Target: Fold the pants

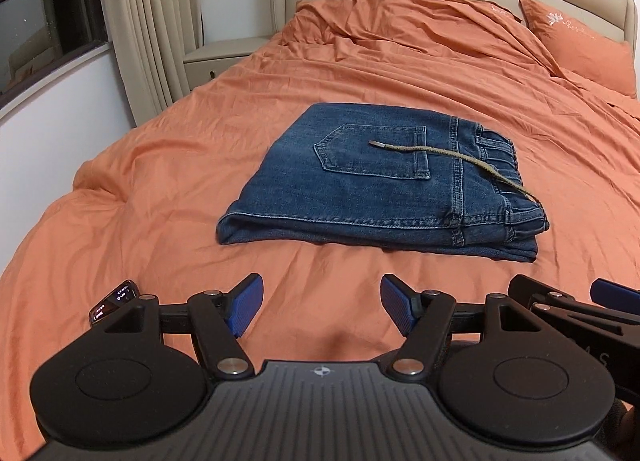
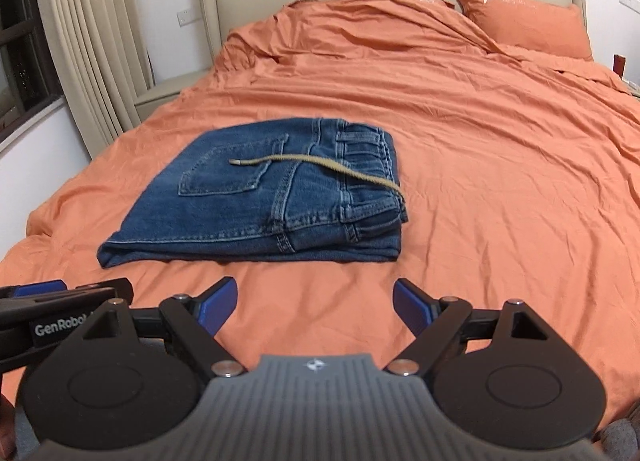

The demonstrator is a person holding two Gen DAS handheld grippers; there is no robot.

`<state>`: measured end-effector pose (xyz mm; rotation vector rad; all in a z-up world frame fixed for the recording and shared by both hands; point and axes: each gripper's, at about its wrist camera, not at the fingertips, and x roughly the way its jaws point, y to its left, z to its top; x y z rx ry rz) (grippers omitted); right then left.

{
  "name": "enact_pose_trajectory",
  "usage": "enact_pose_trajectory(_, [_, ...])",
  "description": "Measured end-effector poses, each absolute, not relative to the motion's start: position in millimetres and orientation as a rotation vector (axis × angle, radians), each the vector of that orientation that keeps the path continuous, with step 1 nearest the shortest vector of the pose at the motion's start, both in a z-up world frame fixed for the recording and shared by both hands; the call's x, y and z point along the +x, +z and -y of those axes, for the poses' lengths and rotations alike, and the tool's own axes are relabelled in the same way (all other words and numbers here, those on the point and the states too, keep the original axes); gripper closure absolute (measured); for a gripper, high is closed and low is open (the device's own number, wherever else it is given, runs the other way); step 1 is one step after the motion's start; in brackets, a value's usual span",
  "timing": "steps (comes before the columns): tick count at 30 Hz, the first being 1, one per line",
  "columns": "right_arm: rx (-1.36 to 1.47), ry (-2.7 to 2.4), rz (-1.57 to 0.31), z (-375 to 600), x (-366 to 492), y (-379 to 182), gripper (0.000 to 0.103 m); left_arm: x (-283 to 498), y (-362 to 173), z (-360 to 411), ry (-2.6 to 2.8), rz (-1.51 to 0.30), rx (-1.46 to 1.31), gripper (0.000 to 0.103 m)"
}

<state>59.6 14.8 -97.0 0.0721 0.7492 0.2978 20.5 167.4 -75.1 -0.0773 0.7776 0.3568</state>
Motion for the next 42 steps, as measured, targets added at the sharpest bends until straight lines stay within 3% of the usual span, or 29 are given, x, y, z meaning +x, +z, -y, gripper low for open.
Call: enact_pose_trajectory(42, [0.065, 0.300, -0.739, -14.2, 55.5, -94.7, 0.022, 19.0, -71.9, -166.3, 0.358, -0.774, -0.086, 0.024])
